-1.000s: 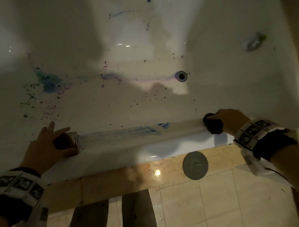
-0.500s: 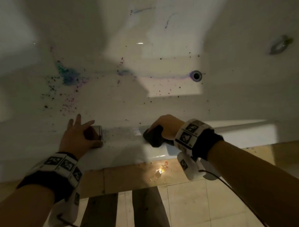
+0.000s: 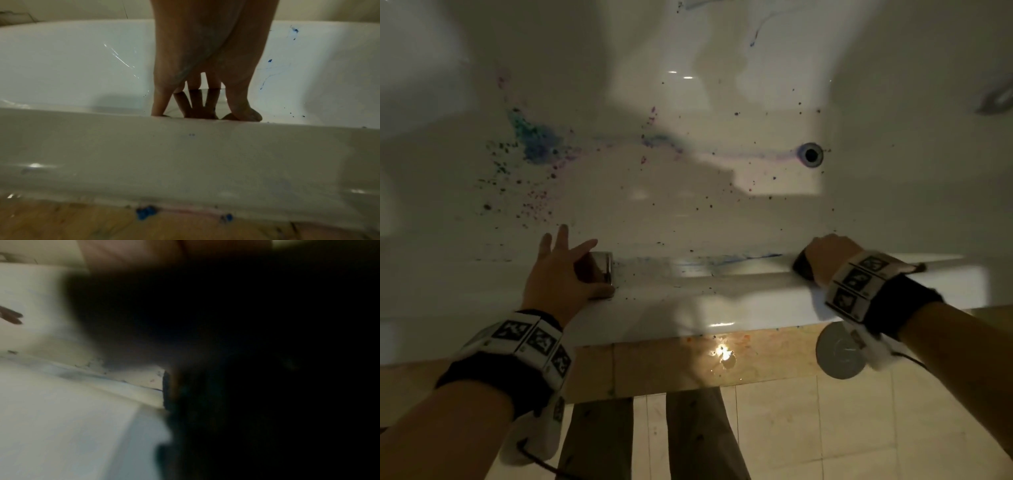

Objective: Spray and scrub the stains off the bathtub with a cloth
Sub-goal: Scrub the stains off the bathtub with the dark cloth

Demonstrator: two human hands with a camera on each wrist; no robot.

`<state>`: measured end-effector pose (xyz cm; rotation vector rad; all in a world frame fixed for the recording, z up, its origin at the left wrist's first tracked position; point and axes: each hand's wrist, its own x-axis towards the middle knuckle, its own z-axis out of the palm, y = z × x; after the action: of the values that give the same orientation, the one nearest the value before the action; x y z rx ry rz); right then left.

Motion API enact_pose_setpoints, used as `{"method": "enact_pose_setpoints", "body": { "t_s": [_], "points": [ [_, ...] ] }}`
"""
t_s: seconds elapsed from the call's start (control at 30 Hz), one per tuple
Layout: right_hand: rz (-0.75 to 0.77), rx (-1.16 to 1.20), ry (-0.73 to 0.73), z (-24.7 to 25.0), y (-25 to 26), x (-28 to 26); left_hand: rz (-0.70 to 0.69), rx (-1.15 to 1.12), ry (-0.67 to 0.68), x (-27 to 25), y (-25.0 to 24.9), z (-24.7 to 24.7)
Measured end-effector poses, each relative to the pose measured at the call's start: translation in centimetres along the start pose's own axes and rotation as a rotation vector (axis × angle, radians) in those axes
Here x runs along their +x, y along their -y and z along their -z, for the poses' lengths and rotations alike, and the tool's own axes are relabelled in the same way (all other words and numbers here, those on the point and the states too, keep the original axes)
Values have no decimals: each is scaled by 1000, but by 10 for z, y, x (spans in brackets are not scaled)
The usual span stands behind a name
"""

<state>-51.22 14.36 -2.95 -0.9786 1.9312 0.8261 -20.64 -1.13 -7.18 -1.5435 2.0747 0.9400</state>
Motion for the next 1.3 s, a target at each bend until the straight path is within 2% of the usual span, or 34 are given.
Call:
{"method": "enact_pose_setpoints", "body": {
  "t_s": [0.2,0.3,0.5,0.57,0.63,0.7,0.73,0.83,0.9,1.03,1.2,1.3],
  "points": [
    [216,-38,30,10,86,3,-4,-30,0,0,1,0],
    [334,-35,-8,12,121,-3,-14,-40,-7,1,1,-1],
    [537,80,36,27,159,-6,-15,-33,10,1,3,0],
    [502,224,61,42,146,-3,-18,-32,9,1,2,1],
    [369,310,-13,59,122,2,-25,-27,7,1,2,1],
    [239,129,-132,66,90,15,-30,-15,15,1,3,0],
    [190,13,-145,63,78,19,-32,-12,18,1,4,0],
    [139,-202,15,37,64,23,-35,-20,9,1,4,0],
    [191,-247,79,23,70,18,-35,-27,10,1,4,0],
    [354,-195,39,22,110,7,-41,-38,6,2,5,-1],
    [565,-196,-23,22,170,18,-39,-69,7,2,8,-3],
    [626,-141,-36,24,194,20,-38,-73,16,3,9,-4]
  ]
}}
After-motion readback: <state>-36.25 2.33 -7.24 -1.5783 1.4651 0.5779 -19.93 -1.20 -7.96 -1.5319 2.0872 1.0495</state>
